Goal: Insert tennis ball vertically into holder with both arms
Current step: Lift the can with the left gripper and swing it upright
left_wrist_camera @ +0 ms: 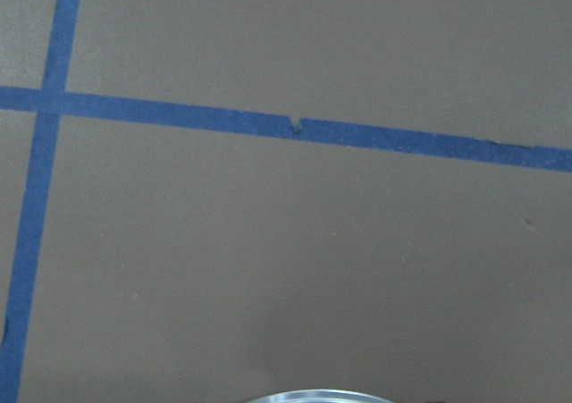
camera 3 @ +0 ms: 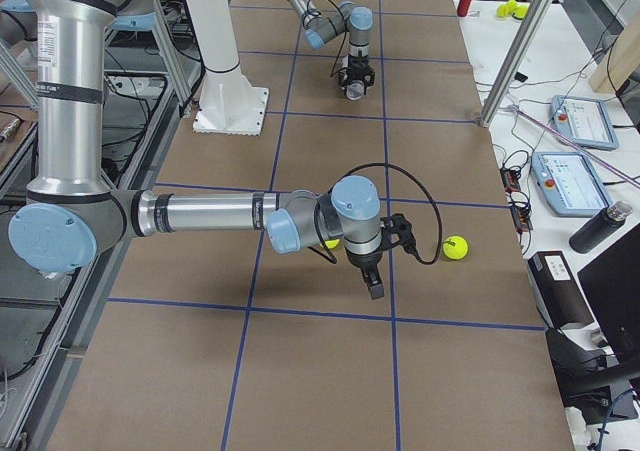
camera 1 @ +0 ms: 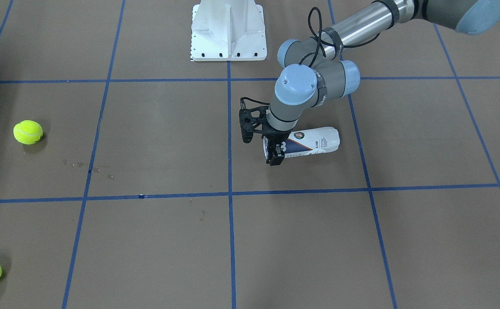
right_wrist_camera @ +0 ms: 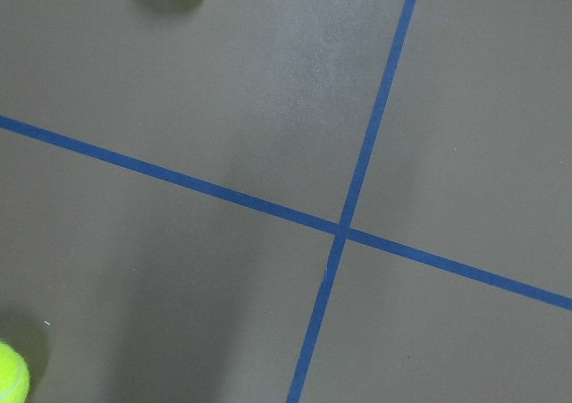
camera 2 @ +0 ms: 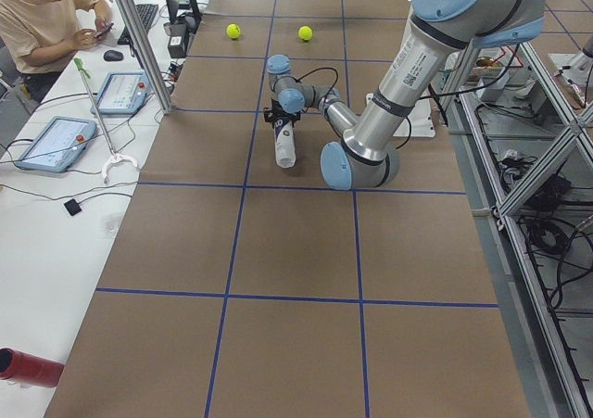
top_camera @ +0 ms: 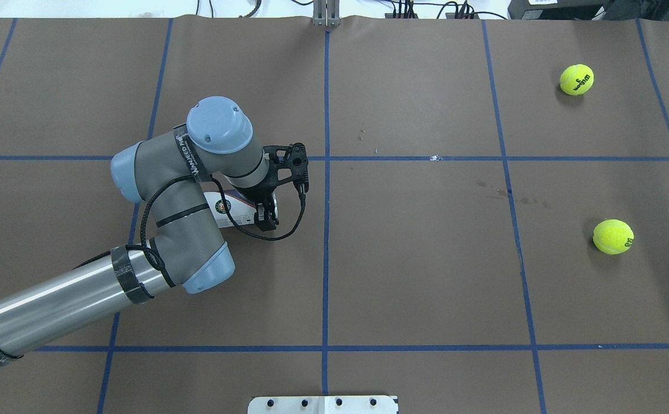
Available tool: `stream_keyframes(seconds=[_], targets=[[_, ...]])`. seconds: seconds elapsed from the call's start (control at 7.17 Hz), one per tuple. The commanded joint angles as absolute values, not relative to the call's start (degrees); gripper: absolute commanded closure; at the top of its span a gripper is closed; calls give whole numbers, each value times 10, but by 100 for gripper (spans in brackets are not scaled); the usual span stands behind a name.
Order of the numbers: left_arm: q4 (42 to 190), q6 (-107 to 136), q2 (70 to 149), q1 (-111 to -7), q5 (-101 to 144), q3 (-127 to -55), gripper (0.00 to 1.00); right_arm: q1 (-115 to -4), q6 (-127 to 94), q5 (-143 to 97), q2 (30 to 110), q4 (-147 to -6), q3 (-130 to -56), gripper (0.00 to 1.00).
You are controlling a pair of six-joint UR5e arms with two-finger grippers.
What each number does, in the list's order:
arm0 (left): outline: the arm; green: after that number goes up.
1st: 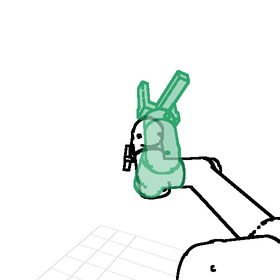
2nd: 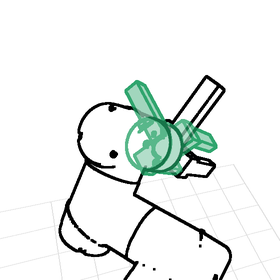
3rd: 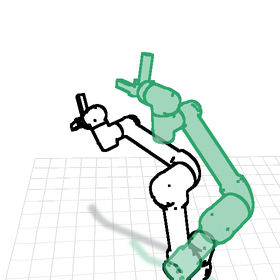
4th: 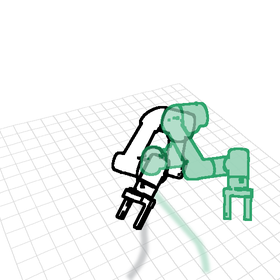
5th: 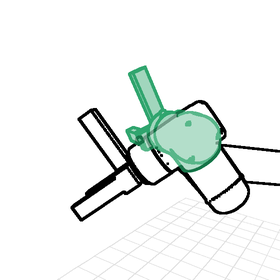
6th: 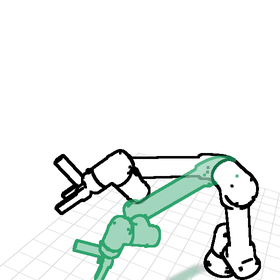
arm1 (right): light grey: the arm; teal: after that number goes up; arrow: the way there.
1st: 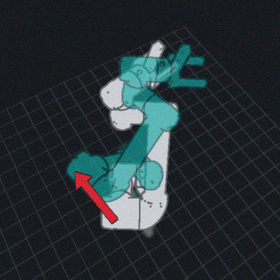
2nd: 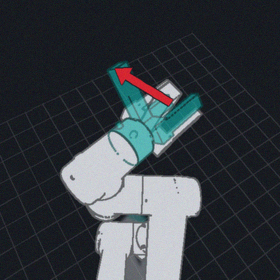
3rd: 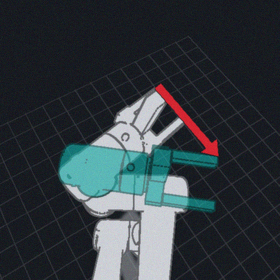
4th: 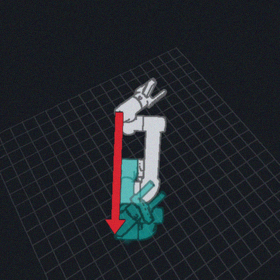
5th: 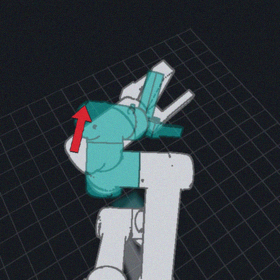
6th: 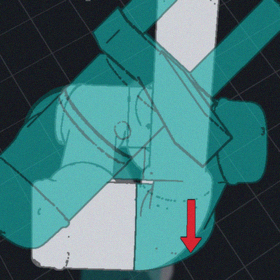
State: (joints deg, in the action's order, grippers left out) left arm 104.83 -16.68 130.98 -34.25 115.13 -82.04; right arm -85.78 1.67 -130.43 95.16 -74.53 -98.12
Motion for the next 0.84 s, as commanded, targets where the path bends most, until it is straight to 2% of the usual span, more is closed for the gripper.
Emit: stream_keyframes(seconds=[0.0,0.42,0.7], targets=[[1046,-164,1312,-346,1153,-867,28,-858,17,-1304,950,-745,-981,0],[1077,-104,1326,-355,1158,-923,31,-858,17,-1304,950,-745,-981,0],[1257,23,1325,-354,1171,-906,31,-858,17,-1305,950,-745,-981,0]])
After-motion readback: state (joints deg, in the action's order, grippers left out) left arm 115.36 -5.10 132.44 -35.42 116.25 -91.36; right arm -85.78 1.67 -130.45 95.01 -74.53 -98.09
